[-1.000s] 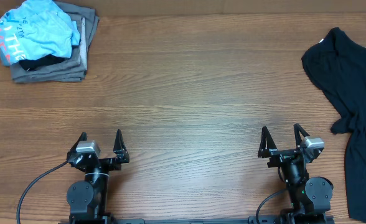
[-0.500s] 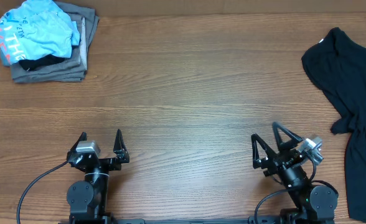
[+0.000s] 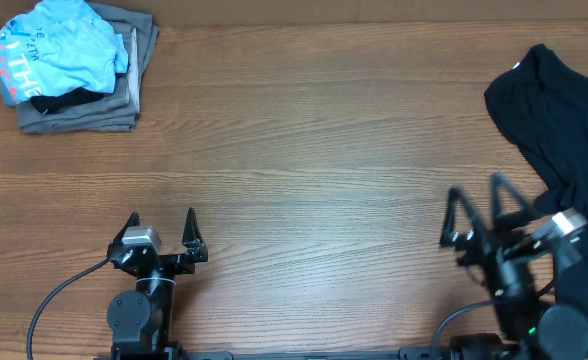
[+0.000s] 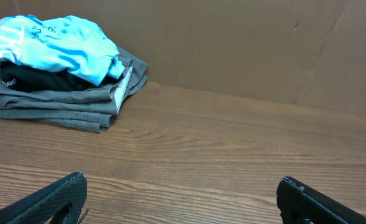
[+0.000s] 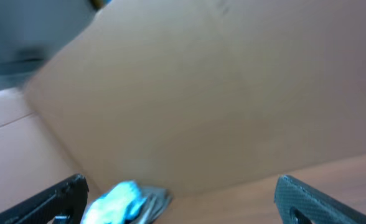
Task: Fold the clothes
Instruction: 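Reach the right gripper to the black t-shirt and grasp its edge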
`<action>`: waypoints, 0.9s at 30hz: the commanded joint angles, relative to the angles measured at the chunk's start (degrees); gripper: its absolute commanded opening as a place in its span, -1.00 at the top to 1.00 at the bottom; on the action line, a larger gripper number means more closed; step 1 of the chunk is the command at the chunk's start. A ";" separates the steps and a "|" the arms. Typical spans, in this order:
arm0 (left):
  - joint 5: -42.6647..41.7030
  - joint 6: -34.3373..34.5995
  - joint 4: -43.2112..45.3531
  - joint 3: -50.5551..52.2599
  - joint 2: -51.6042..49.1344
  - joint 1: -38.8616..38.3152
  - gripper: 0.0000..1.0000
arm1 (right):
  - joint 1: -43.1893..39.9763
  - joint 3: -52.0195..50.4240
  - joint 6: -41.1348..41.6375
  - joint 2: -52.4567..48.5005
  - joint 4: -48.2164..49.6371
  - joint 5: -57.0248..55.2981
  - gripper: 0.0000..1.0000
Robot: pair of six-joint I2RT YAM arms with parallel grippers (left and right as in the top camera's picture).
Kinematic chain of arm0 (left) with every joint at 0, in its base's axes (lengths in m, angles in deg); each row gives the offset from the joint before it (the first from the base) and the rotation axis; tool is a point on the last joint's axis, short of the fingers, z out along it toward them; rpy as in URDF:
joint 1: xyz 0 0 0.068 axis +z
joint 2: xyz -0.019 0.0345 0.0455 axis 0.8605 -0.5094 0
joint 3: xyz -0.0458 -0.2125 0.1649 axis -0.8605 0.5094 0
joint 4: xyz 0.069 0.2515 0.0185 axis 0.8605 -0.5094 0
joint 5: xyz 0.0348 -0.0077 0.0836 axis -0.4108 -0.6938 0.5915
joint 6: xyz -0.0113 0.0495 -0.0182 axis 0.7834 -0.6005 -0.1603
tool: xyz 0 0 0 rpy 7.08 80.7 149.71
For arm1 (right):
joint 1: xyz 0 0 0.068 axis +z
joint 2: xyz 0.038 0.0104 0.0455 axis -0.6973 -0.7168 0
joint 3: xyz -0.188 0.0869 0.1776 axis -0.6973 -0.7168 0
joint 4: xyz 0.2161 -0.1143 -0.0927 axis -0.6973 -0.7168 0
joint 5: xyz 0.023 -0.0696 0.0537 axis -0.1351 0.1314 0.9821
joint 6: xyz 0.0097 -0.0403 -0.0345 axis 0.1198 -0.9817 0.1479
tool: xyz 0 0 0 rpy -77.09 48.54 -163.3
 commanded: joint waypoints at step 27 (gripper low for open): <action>-0.04 -1.31 -0.09 0.20 0.50 -0.22 -1.00 | -26.45 66.93 -25.46 -97.26 -40.06 -25.70 -1.00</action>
